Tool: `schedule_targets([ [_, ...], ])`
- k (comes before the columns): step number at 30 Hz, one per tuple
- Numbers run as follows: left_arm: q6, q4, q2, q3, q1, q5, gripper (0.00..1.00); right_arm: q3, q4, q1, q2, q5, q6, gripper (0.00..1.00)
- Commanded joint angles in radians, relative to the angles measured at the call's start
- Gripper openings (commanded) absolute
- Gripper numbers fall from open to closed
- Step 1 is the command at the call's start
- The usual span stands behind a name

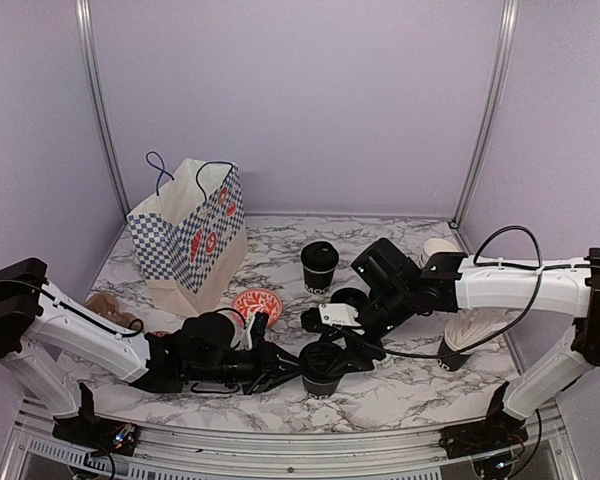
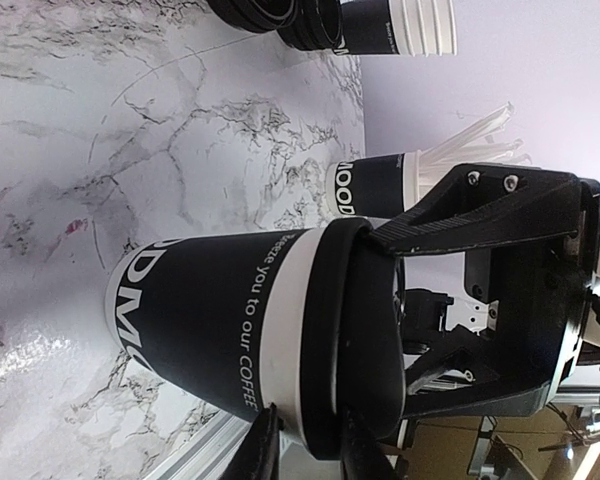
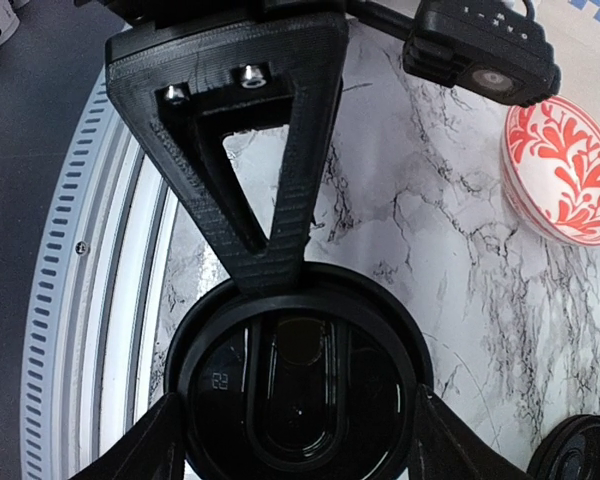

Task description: Pack the takeout coffee

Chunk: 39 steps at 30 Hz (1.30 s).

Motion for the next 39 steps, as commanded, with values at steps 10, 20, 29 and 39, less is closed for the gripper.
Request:
schedule_targets([
  [10, -0.028, 0.142, 0.163, 0.012, 0.02, 0.12, 0.11, -0.157, -0.047, 0.048, 0.209, 0.04, -0.014, 0.47],
  [20, -0.133, 0.248, 0.223, -0.043, 0.035, 0.144, 0.3, -0.16, -0.055, 0.036, 0.21, 0.043, -0.016, 0.45],
  [29, 0.203, -0.212, -0.096, 0.078, 0.018, 0.002, 0.53, -0.073, -0.105, -0.026, 0.106, 0.111, -0.016, 0.44],
  [39, 0.41, -0.564, -0.388, 0.155, 0.014, -0.247, 0.57, 0.115, -0.182, -0.131, 0.099, 0.13, -0.027, 0.43],
])
